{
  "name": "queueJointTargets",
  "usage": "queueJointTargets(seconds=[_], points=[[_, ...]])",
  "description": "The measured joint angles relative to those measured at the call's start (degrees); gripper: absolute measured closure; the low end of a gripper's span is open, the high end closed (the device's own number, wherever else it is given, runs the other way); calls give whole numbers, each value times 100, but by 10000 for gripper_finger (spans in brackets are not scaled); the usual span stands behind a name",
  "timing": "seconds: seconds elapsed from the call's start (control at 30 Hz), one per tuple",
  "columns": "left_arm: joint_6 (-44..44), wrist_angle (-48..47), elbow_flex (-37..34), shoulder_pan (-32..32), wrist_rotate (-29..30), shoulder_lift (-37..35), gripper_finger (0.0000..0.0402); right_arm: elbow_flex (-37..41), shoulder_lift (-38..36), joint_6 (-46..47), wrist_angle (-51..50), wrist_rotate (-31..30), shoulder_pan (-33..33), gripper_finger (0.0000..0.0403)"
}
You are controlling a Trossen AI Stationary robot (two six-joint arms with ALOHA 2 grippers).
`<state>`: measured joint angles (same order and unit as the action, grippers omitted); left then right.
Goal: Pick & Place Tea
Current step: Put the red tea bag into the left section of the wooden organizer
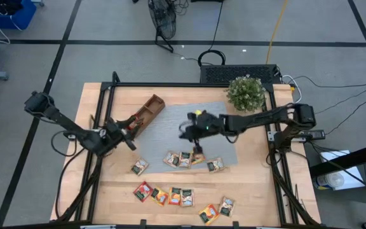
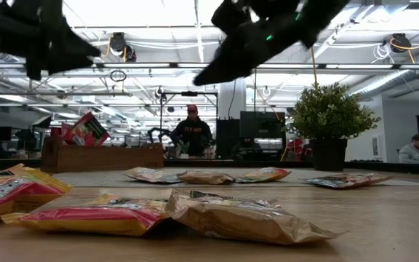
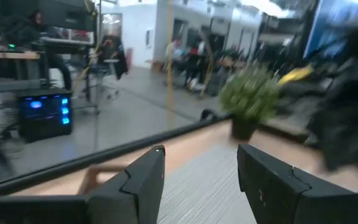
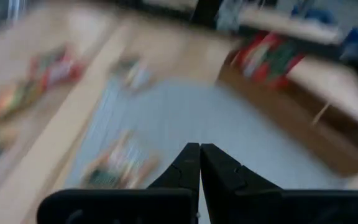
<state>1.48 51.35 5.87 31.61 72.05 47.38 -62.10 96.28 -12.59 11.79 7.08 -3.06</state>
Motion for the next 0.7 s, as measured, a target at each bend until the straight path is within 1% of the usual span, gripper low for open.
queueJointTargets(seconds=[0.07,0.13,0.23,0.3,0.4,0.43,0.53,0.7], points=[[-346,510,0,101,0,-95,199,29,245,305,821,519,-349,401],[-565,802,0,169,-2,-173,199,-259,668,683,1402,1036,-671,402],[-656,971,0,219,4,-225,199,-1011,1409,1088,1451,1554,-969,402],[-680,957,0,219,-8,-242,199,-1685,1980,1199,1228,1720,-1032,402],[-656,918,0,220,-2,-240,199,-2621,2719,1201,830,1636,-1025,402],[-616,915,0,222,1,-244,199,-2874,2928,1222,776,1546,-1015,402],[-525,871,0,219,2,-239,199,-3552,3444,1392,790,1543,-1016,403],[-559,842,0,219,6,-240,199,-4276,3932,1468,705,1530,-1000,403]])
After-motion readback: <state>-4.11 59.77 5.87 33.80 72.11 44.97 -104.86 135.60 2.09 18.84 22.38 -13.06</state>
